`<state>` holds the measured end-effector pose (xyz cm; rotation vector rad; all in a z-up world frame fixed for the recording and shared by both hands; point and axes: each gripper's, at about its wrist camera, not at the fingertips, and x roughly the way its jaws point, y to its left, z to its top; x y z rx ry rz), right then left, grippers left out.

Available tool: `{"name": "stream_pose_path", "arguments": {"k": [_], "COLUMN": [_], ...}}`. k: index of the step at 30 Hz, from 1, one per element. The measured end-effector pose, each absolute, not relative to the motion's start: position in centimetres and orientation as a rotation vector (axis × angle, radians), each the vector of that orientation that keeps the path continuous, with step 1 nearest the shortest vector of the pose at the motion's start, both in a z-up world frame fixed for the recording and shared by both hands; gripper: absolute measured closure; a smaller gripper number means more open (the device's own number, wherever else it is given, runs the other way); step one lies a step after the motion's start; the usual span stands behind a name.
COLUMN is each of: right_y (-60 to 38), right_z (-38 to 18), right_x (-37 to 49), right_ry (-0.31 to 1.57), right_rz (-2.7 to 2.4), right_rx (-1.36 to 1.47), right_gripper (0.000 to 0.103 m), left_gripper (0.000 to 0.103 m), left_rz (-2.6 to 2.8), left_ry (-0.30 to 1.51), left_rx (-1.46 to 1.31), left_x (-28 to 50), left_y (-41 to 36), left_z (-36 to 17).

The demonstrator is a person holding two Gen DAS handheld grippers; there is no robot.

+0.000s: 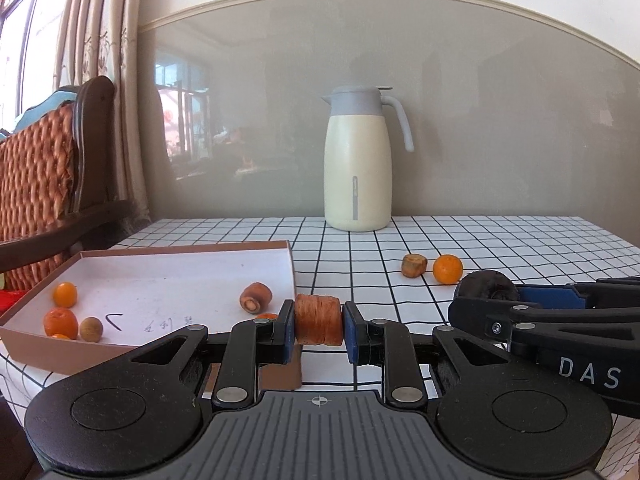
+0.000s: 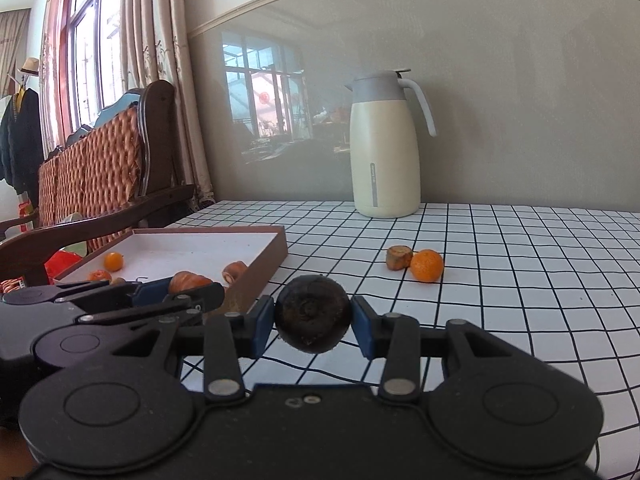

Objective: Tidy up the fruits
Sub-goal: 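Carry both held pieces over the white box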

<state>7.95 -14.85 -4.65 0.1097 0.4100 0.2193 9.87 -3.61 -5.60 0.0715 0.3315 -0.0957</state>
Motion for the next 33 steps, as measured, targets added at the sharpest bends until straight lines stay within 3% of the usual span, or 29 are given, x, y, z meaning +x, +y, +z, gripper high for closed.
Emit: {"name": "stream_pose_path", "arguments": {"k": [33], "right_y": [-4.8], "right_z": [-3.3], "right_x": [12.7], "right_ry": [0.316], "right_rz": [0.399], "right_rx": [0.103], "right_gripper": [0.069], "left_gripper": [0.078], "left_rz": [0.169], "left_ry": [0.266], "left_rx": [0.006], "left_x": [11.5], "left_y": [9.4], "left_z": [-3.4]}}
